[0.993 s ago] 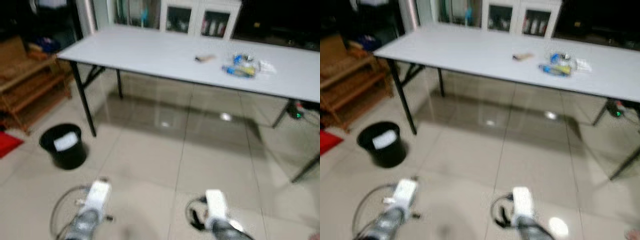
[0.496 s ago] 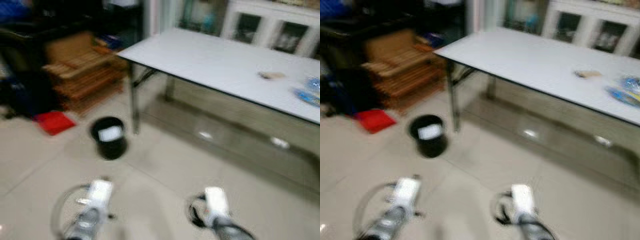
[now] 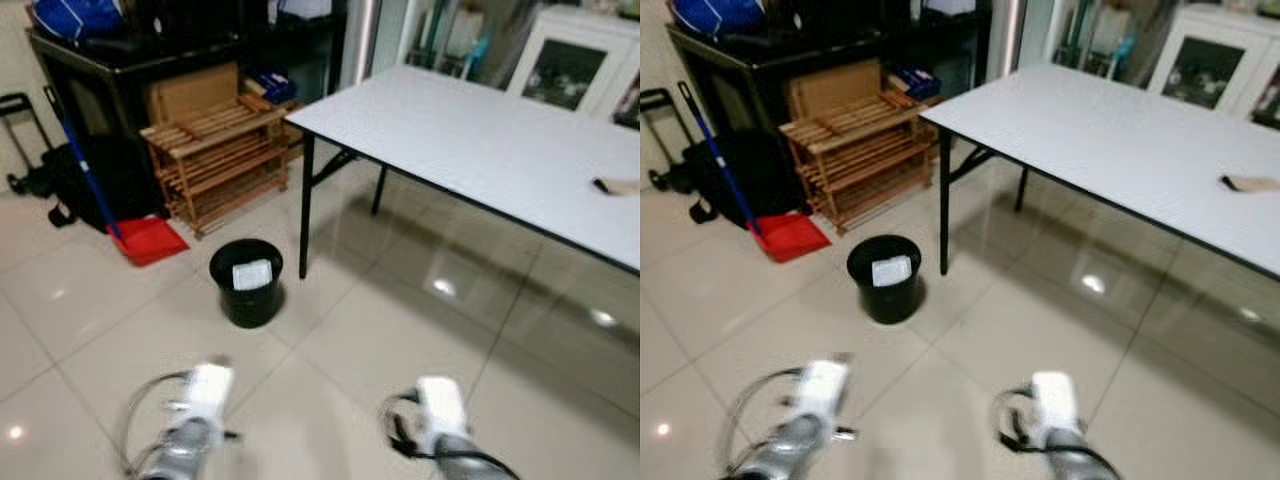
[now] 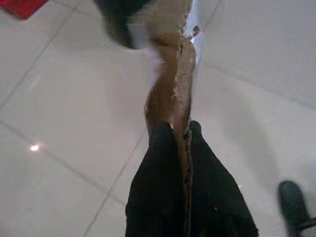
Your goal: Picking trash to rubbish bin
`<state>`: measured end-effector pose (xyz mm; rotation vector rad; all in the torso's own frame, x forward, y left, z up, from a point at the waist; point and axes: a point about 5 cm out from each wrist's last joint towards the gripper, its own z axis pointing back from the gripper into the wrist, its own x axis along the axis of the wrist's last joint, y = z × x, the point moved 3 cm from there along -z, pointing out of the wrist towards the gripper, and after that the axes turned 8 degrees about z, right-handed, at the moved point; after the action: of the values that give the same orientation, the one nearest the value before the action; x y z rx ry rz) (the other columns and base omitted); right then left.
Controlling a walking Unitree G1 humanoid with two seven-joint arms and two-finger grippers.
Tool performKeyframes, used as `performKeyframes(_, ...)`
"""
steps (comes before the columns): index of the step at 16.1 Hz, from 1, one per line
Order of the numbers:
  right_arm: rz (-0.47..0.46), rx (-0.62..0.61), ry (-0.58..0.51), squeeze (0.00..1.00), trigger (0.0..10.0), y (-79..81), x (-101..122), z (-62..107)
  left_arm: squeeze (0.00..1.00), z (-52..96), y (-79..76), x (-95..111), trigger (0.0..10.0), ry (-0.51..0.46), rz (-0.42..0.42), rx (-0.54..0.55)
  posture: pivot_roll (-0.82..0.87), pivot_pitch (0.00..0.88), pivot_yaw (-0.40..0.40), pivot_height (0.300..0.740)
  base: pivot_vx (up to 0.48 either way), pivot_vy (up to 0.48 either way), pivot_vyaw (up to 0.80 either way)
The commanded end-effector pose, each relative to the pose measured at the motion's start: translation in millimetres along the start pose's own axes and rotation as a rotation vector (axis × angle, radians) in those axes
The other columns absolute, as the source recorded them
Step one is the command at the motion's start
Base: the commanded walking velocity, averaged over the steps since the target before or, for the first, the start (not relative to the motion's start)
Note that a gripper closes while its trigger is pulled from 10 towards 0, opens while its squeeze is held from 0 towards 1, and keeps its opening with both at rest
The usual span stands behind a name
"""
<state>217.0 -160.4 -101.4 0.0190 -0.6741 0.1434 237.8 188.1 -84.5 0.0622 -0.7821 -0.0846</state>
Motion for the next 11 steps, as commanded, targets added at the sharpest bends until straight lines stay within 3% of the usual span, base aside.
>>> performKeyframes(1, -0.016, 0.025, -0.037, 0.00, 10.0, 11.5, 11.7, -2.5, 0.00, 0.8, 17.0, 2.7, 10.0, -0.006, -0.010, 0.040, 0.01, 0.011, -0.062, 0.740, 0.330, 0.000, 0.00)
performKeyframes(8, -0.020, 0.032, -0.033, 0.00, 10.0, 12.2, 10.8, -2.5, 0.00, 0.9, 18.2, 3.0, 10.0, -0.008, -0.012, 0.043, 0.01, 0.013, -0.063, 0.740, 0.329, 0.000, 0.00)
performKeyframes(9, -0.022, 0.035, -0.032, 0.00, 10.0, 13.0, 11.0, -2.6, 0.00, 0.9, 18.6, 3.1, 10.0, -0.009, -0.010, 0.044, 0.01, 0.012, -0.063, 0.740, 0.330, 0.000, -0.80)
performKeyframes(11, 0.002, 0.036, -0.047, 0.00, 10.0, 13.3, 13.3, -2.6, 0.00, 1.0, 18.8, 2.9, 10.0, -0.008, -0.009, 0.044, 0.01, 0.003, -0.060, 0.740, 0.330, 0.000, 0.00)
